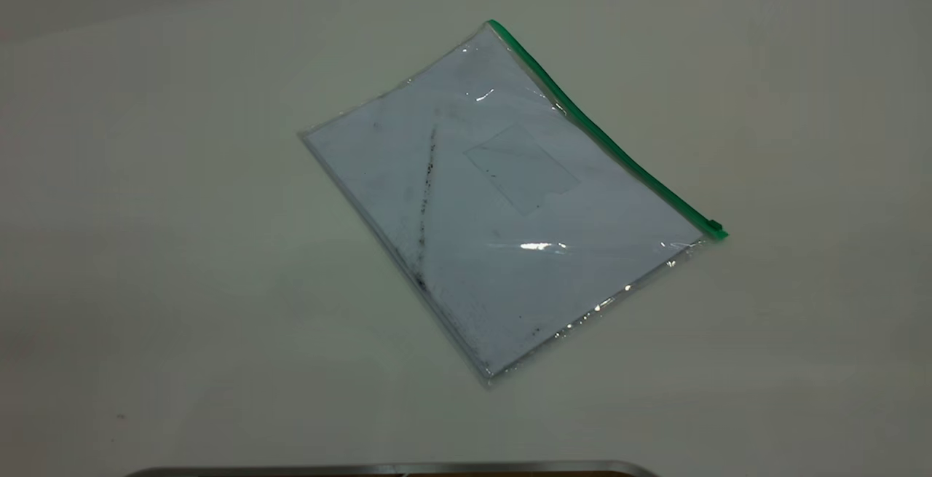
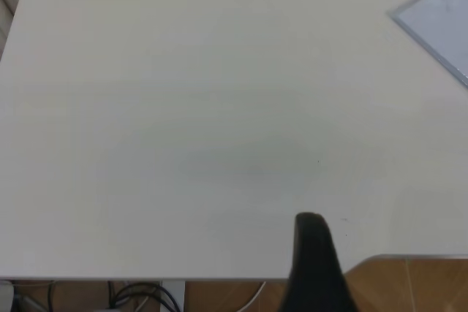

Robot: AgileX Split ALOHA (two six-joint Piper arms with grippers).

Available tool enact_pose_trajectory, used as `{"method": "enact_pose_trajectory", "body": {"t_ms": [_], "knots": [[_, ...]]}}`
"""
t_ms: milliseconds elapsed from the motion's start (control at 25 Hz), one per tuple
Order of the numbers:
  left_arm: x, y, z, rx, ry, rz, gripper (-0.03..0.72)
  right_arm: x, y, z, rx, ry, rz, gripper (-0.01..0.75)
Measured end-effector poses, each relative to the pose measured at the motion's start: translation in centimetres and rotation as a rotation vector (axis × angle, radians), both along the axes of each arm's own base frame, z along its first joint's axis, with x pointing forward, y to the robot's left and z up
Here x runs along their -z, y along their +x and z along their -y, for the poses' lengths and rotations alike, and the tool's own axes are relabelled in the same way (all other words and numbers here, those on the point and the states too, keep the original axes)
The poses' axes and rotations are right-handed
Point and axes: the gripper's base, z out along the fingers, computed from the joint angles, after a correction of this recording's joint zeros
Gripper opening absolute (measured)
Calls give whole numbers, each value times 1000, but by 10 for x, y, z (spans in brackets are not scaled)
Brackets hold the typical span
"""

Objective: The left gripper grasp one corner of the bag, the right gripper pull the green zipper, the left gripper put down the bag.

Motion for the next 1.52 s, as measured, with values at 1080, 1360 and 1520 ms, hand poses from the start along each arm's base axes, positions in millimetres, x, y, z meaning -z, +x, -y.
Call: {"method": "enact_pose_trajectory", "body": {"t_ms": [1080,1360,1520], "knots": [[0,0,0,0,0,-2,588,0,2,8,305,32,-8,557],[0,0,0,0,0,-2,588,0,2,8,305,32,-7,557],[0,0,0,-1,-1,-2,588,0,2,8,305,32,-7,557]]}}
